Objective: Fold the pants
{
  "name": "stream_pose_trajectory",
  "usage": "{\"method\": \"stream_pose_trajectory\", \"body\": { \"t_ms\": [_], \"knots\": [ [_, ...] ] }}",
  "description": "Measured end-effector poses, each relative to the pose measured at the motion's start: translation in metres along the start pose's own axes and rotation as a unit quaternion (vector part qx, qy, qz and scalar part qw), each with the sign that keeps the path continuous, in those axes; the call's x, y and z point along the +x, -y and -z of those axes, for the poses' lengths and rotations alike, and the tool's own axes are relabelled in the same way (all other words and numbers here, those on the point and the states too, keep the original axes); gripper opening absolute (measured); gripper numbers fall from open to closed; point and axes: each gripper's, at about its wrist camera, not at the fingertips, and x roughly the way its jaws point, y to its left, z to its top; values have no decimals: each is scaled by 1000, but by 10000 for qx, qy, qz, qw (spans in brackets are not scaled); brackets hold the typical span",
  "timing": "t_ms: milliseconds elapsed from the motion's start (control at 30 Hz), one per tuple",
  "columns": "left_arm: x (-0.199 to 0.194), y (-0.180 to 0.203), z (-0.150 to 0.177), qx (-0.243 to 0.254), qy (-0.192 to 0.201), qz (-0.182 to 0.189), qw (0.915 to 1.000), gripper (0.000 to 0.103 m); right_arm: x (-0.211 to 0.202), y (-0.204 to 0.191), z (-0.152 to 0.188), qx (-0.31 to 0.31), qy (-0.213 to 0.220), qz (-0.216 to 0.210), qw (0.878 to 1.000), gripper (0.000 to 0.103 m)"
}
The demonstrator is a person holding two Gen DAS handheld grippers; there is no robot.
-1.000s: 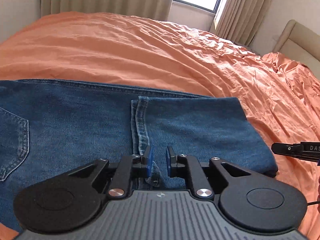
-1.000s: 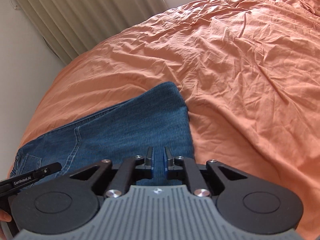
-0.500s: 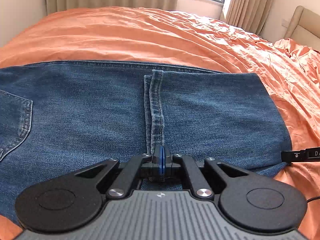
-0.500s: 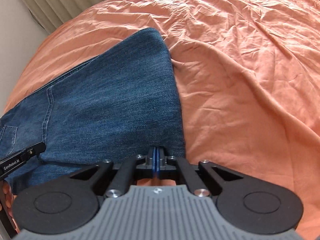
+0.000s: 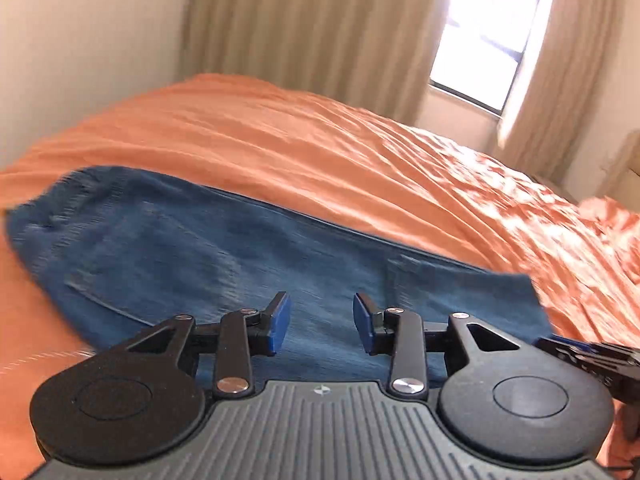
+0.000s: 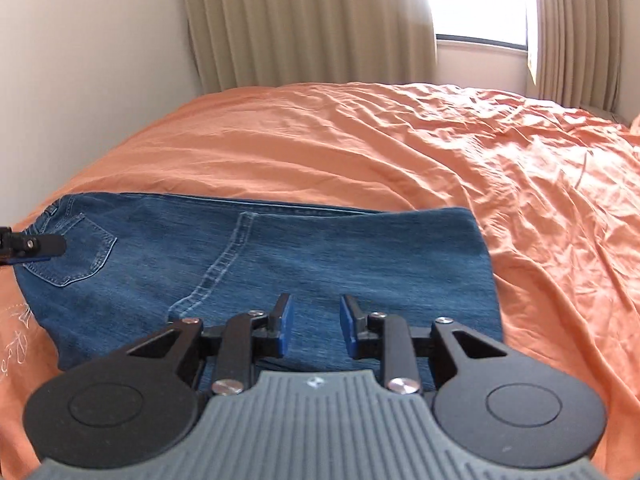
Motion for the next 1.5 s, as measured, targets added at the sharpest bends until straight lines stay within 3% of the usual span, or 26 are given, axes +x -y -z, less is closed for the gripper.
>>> {"method": "stream_pose_trajectory", "body": {
  "t_ms": [67, 133, 267, 367, 500, 633, 733, 800, 867, 933, 1000, 1033, 1100, 1167, 1233, 1333, 1400, 1500],
  "knots": [
    [-3, -26, -3, -358, 135, -363, 9986, 43, 2, -16, -5, 53, 30, -150, 9999, 23],
    [-6, -56, -5, -1004, 213, -469, 9936, 45, 9, -27, -10, 162, 25, -208, 9996, 23],
    [-4, -107, -3, -2082, 479, -558, 9753, 57, 30, -43, -13, 359, -65, -117, 9993, 23],
    [2, -141, 0, -2792, 567, -379, 9578, 65, 46, -50, -12, 436, -164, -57, 9989, 23],
    [20, -177, 4, -3708, 479, -158, 9273, 66, 65, -58, -6, 305, -282, -139, 9990, 23],
    [38, -193, 7, -4027, 555, -321, 9131, 66, 79, -60, -2, 187, -364, -171, 9990, 23],
    [49, -202, 6, -4121, 525, -297, 9091, 66, 88, -58, 2, 145, -476, -253, 9984, 23],
    [46, -207, 9, -4320, 736, -433, 8978, 59, 94, -57, 6, 109, -544, -229, 9982, 23],
    [35, -208, 9, -4405, 986, -717, 8894, 57, 99, -56, 9, 123, -562, -237, 9981, 23],
    [22, -206, 8, -4214, 1339, -1053, 8907, 62, 102, -56, 7, 103, -559, -243, 9981, 23],
    [22, -217, 10, -4257, 1399, -1334, 8840, 64, 105, -57, 6, 47, -579, -251, 9980, 23],
    [30, -225, 12, -4438, 1236, -1228, 8790, 64, 106, -58, 6, 8, -583, -250, 9980, 23],
    [49, -243, 21, -4984, 862, -896, 8580, 63, 107, -57, 7, -18, -600, -264, 9978, 23],
    [61, -255, 31, -5311, 820, -586, 8413, 62, 109, -57, 7, -36, -641, -271, 9976, 23],
    [67, -261, 35, -5452, 879, -462, 8324, 62, 111, -58, 6, -59, -700, -255, 9972, 23],
    [74, -266, 38, -5516, 876, -355, 8287, 55, 113, -60, 6, -119, -719, -226, 9971, 23],
    [76, -266, 39, -5472, 846, -346, 8320, 41, 114, -61, 5, -139, -730, -206, 9970, 23],
    [68, -262, 37, -5374, 895, -386, 8377, 31, 113, -62, 5, -176, -737, -182, 9970, 23]
  ]
}}
